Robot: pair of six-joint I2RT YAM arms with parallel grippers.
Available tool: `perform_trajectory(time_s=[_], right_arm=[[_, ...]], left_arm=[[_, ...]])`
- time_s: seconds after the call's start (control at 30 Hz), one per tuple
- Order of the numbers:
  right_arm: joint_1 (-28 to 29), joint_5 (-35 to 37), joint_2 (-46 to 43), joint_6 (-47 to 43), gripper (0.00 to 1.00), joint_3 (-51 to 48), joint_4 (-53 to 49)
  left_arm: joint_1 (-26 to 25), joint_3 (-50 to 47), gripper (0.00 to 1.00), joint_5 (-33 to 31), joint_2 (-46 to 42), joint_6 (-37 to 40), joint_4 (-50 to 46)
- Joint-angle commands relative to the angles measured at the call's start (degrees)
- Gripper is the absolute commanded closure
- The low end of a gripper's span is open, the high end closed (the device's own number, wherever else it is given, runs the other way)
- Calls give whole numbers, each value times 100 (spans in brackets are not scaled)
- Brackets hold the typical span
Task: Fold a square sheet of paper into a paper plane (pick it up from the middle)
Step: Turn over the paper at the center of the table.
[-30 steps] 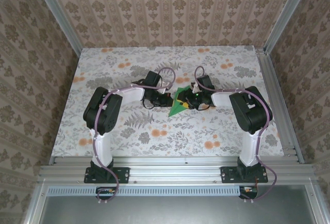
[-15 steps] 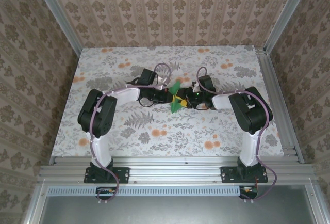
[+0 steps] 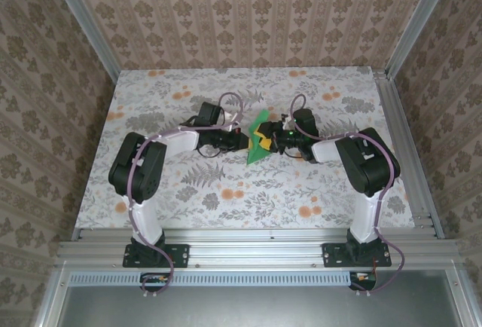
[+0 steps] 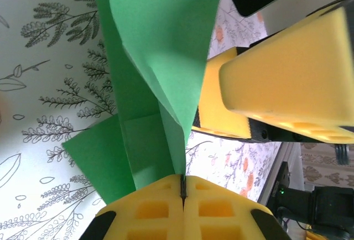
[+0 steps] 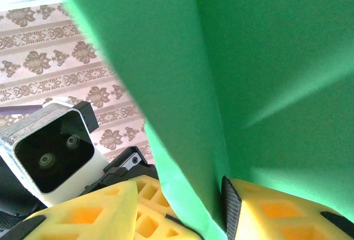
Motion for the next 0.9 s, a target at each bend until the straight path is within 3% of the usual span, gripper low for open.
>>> perform_trajectory(time_s=[0.0,0.17,0.5,0.87], right_arm=[[-8,-156,-162,-87,55,-50,-23],[-8,-57,-176,-617,57,18,-610],[-8,-178,-372,-321,69,13,-102],[-17,-132,-432,-596,85,8,-432]], left_arm=[[48,-175,97,324,-239,-311,465],[77,-263,96,456,-334,-494,695],[121,-359,93,468,-287,-551,786],[188,-455,85,453,-344,-560,785]])
